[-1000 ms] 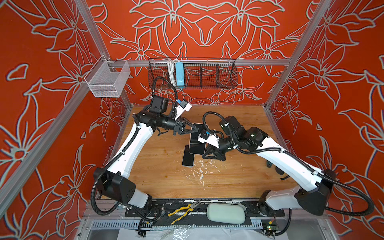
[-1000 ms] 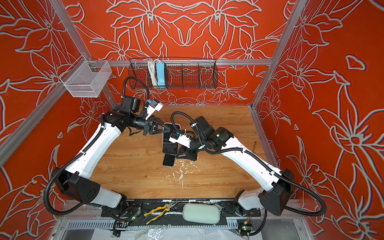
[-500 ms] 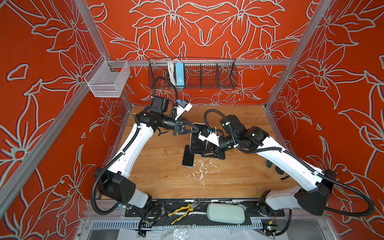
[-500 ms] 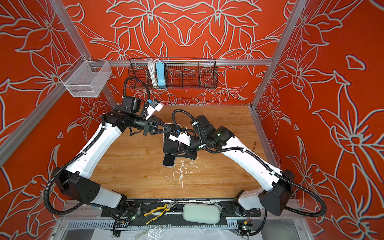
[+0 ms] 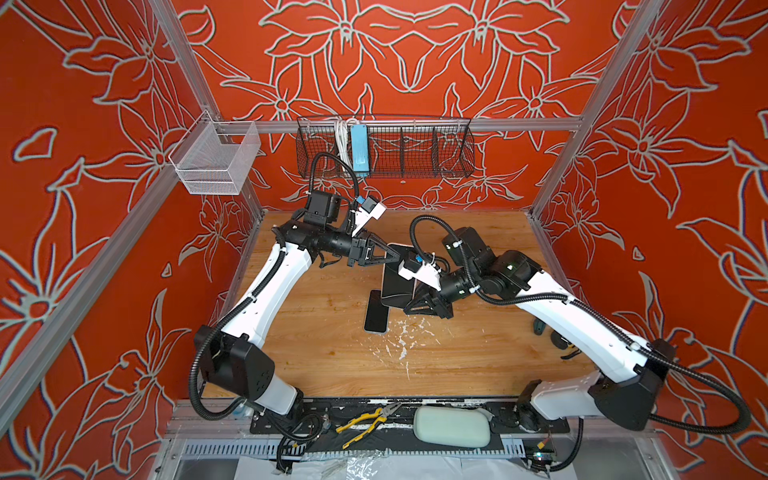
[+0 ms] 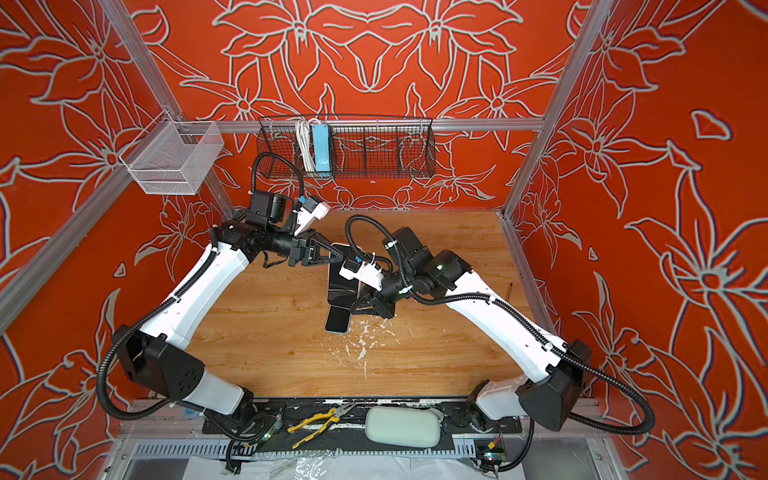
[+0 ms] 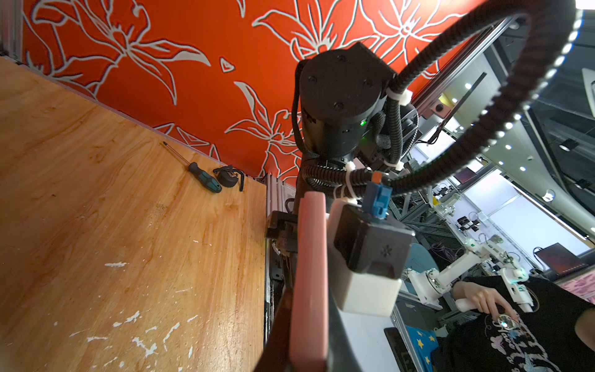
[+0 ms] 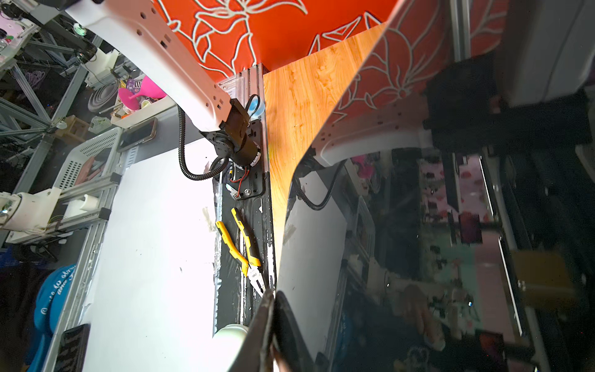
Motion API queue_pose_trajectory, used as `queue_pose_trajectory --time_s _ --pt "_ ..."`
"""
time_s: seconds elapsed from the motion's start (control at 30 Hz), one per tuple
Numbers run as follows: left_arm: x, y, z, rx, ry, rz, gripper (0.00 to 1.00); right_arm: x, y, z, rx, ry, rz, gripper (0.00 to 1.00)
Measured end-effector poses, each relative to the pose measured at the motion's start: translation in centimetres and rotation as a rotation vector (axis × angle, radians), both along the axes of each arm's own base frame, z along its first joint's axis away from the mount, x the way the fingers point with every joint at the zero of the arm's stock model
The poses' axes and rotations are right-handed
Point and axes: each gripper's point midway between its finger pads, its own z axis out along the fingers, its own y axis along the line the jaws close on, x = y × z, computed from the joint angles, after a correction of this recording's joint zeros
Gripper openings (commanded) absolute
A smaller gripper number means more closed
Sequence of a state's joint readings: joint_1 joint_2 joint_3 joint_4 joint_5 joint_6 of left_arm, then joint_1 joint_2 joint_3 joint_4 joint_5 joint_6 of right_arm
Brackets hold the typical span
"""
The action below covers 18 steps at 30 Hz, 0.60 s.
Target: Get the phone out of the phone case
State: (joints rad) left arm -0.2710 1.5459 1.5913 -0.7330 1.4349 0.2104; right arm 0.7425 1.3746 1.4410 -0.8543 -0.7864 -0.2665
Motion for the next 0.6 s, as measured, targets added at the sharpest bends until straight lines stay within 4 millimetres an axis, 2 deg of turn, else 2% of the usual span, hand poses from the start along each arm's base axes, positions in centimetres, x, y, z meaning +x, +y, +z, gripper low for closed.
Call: queue_pose_trajectory --time_s 0.37,0.6 --pt "0.6 -0.3 0.0 -0.024 0.033 -0.027 0.00 0.0 0.7 -0.2 -0.012 0.014 0.006 0.17" --pt "1.3 -0.5 -0.5 -0.020 0.047 -0.028 0.00 0.6 0.8 -0.9 -0.031 0.014 -0.005 0.15"
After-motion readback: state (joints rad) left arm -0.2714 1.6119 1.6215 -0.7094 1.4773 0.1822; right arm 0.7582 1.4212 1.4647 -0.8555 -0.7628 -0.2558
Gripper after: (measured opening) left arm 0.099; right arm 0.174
